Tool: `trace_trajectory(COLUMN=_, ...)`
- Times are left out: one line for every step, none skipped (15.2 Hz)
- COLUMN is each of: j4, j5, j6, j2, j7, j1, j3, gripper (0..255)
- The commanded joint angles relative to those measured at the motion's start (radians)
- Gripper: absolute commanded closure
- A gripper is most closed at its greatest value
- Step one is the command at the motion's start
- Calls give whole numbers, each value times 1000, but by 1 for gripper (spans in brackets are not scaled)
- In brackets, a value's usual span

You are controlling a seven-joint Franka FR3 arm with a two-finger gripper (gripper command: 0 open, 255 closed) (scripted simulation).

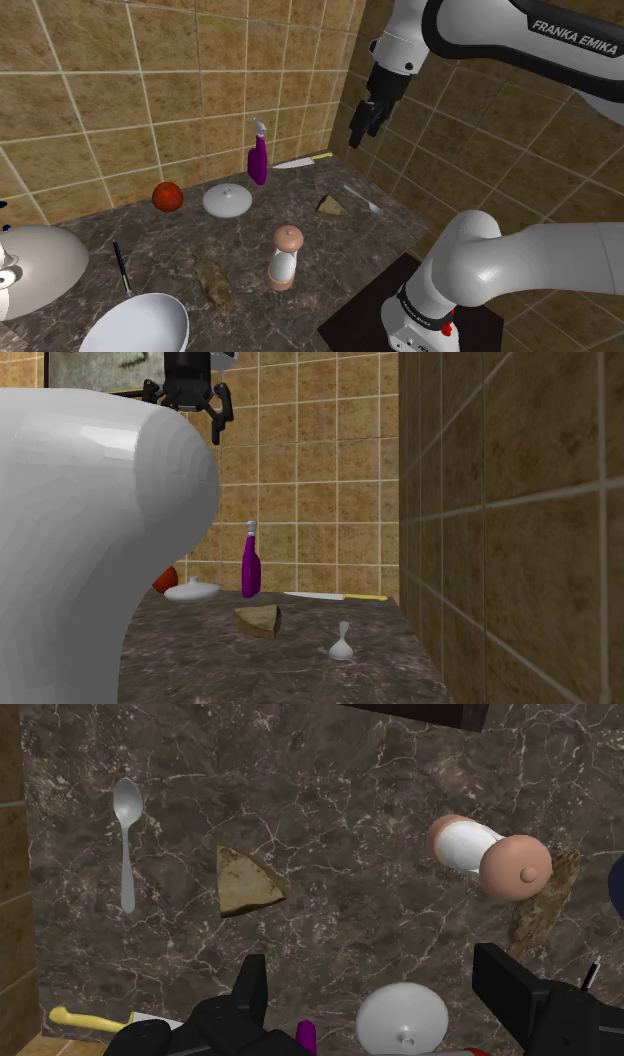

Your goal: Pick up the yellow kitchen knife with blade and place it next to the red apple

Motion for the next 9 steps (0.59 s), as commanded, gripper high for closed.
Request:
trace_trajectory(j4=0, j5=0, j6=0, j2=0, j7=0, j1=0, j3=0, gripper=0)
trace_trajectory(j4=-11, j5=-20, j6=16, j2=15, j7=-38, j1=2, j3=-15, gripper=0)
trace_trajectory(j4=-22, j5=-41, j6=33, j2=31, j7=-75, j1=4, j3=-29, gripper=0)
trace_trajectory(j4=-31, j5=-61, j6=50, j2=49, j7=-111, j1=6, j3=-44, gripper=0)
trace_trajectory(j4=-38, j5=-81, j6=68, j2=68, j7=-148, j1=7, j3=-58, gripper=0)
trace_trajectory(j4=-45, j5=-101, j6=87, j2=88, j7=-183, j1=8, j3=-72, gripper=0)
trace_trajectory(j4=-50, j5=-121, j6=107, j2=110, j7=-218, j1=9, j3=-86, gripper=0)
trace_trajectory(j4=-54, j5=-141, j6=127, j2=133, j7=-253, j1=10, j3=-100, gripper=0)
trace_trajectory(j4=-57, j5=-161, j6=147, j2=157, j7=-287, j1=11, j3=-113, gripper=0)
